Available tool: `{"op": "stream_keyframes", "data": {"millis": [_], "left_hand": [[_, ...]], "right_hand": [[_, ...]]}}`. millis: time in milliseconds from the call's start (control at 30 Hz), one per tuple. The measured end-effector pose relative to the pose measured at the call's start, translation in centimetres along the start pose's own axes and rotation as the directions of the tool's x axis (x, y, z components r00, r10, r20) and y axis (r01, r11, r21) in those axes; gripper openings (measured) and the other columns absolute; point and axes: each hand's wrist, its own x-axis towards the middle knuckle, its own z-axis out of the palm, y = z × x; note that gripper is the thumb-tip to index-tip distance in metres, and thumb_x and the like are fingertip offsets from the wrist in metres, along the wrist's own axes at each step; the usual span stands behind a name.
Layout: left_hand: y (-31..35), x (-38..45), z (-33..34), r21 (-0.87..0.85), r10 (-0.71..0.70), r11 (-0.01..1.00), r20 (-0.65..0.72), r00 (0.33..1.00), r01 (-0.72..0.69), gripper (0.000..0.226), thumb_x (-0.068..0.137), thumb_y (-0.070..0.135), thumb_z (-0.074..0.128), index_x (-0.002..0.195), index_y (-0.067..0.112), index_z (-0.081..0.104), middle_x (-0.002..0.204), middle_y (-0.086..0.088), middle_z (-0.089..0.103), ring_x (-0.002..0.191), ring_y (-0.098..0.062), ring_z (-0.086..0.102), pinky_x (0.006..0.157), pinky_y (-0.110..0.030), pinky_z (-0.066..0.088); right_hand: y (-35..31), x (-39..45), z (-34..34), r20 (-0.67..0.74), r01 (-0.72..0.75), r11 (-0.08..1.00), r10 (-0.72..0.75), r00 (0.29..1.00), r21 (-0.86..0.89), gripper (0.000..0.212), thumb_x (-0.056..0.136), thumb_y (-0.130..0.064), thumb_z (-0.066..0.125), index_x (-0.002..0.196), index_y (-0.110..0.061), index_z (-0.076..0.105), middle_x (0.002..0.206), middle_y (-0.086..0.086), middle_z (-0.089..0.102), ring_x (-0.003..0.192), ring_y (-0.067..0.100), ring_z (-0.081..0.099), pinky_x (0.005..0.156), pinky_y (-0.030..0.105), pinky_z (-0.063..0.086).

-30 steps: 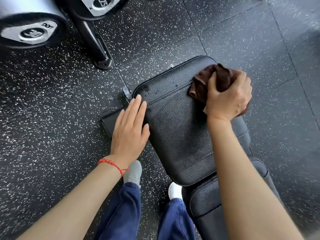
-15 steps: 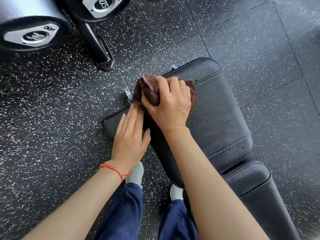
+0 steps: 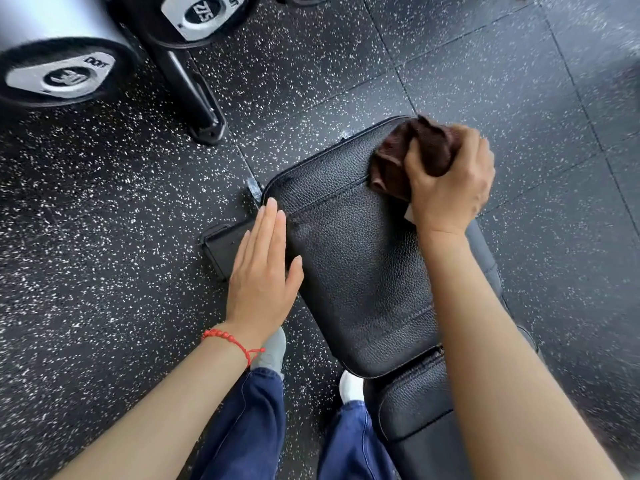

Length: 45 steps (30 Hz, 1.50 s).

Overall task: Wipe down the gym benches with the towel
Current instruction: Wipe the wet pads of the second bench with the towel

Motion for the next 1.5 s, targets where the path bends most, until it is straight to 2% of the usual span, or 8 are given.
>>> {"op": "stream_keyframes", "data": {"millis": [167,433,600,833,1033,1267,1367,1500], "left_hand": [[0.1,-0.1,-0.2,-0.010,0.002,1.000,0.005,1.000,-0.002,0.059,0.090,0.008,0.055,0.140,-0.006,0.027,0.150,-0.018,0.021,0.139,-0.027,0.017,0.112,-0.047,0.024],[-0.3,0.0,-0.9,0.013,0.062,0.998,0.029,0.998,-0.062,0.057,0.089,0.005,0.054,0.139,-0.006,0.030,0.150,-0.019,0.022,0.138,-0.027,0.020,0.110,-0.051,0.024],[-0.1,0.0,-1.0,0.066,0.138,0.988,0.033,0.990,-0.140,0.057,0.087,0.005,0.057,0.138,-0.003,0.033,0.149,-0.022,0.023,0.137,-0.034,0.023,0.108,-0.053,0.021],[0.5,0.8,-0.7,0.193,0.335,0.914,0.141,0.932,-0.358,0.056,0.090,0.027,0.034,0.140,0.002,0.034,0.150,-0.016,0.025,0.139,-0.031,0.019,0.111,-0.051,0.017],[0.0,2.8,-0.4,0.249,0.469,0.821,0.220,0.855,-0.514,0.058,0.092,0.033,0.030,0.141,0.003,0.032,0.150,-0.012,0.027,0.139,-0.030,0.019,0.112,-0.051,0.013],[-1.8,4.0,-0.1,0.212,0.546,0.771,0.265,0.795,-0.600,0.062,0.094,0.041,0.029,0.145,0.007,0.022,0.152,-0.002,0.009,0.141,-0.024,0.007,0.110,-0.049,0.002],[-2.1,4.3,0.0,0.200,0.552,0.771,0.266,0.790,-0.605,0.060,0.096,0.035,0.043,0.145,0.008,0.021,0.153,-0.002,0.010,0.141,-0.025,0.008,0.111,-0.049,0.003],[-2.0,4.4,0.0,0.212,0.546,0.766,0.282,0.789,-0.606,0.061,0.096,0.033,0.043,0.146,0.009,0.019,0.155,-0.004,0.012,0.142,-0.026,0.007,0.112,-0.049,0.001]], "right_hand": [[-1.3,-2.5,-0.6,-0.027,0.000,1.000,-0.001,1.000,-0.003,0.042,0.074,-0.040,0.064,0.087,-0.001,0.065,0.078,0.020,0.061,0.071,0.035,0.058,0.072,0.037,0.036],[-2.7,-12.4,-3.1,0.129,0.237,0.967,-0.247,0.960,0.088,0.043,0.082,-0.046,0.059,0.089,-0.004,0.068,0.077,0.014,0.060,0.066,0.031,0.055,0.065,0.039,0.039],[-1.2,-13.2,-4.3,0.128,0.315,0.939,-0.332,0.935,0.139,0.037,0.086,-0.043,0.059,0.093,-0.007,0.063,0.080,0.013,0.061,0.068,0.030,0.055,0.068,0.037,0.040],[3.3,-11.5,-5.9,0.036,0.019,0.999,-0.017,0.999,-0.049,0.040,0.078,-0.037,0.065,0.095,-0.001,0.066,0.081,0.018,0.061,0.073,0.036,0.058,0.074,0.040,0.039],[4.0,-11.2,-6.5,-0.097,-0.240,0.969,0.233,0.968,-0.062,0.041,0.076,-0.037,0.066,0.095,0.000,0.064,0.081,0.021,0.060,0.076,0.038,0.058,0.075,0.037,0.035],[0.9,-14.3,-6.1,-0.151,-0.297,0.951,0.282,0.948,-0.086,0.041,0.074,-0.040,0.062,0.089,-0.003,0.066,0.074,0.018,0.060,0.068,0.034,0.058,0.070,0.037,0.036],[-1.1,-16.8,-5.6,-0.148,-0.282,0.955,0.268,0.952,-0.086,0.040,0.074,-0.042,0.061,0.088,-0.005,0.067,0.074,0.016,0.060,0.066,0.034,0.058,0.069,0.037,0.036],[-3.6,-19.9,-4.9,-0.145,-0.274,0.958,0.260,0.955,-0.089,0.043,0.075,-0.046,0.059,0.088,-0.006,0.067,0.073,0.013,0.059,0.064,0.031,0.055,0.067,0.035,0.035]]}}
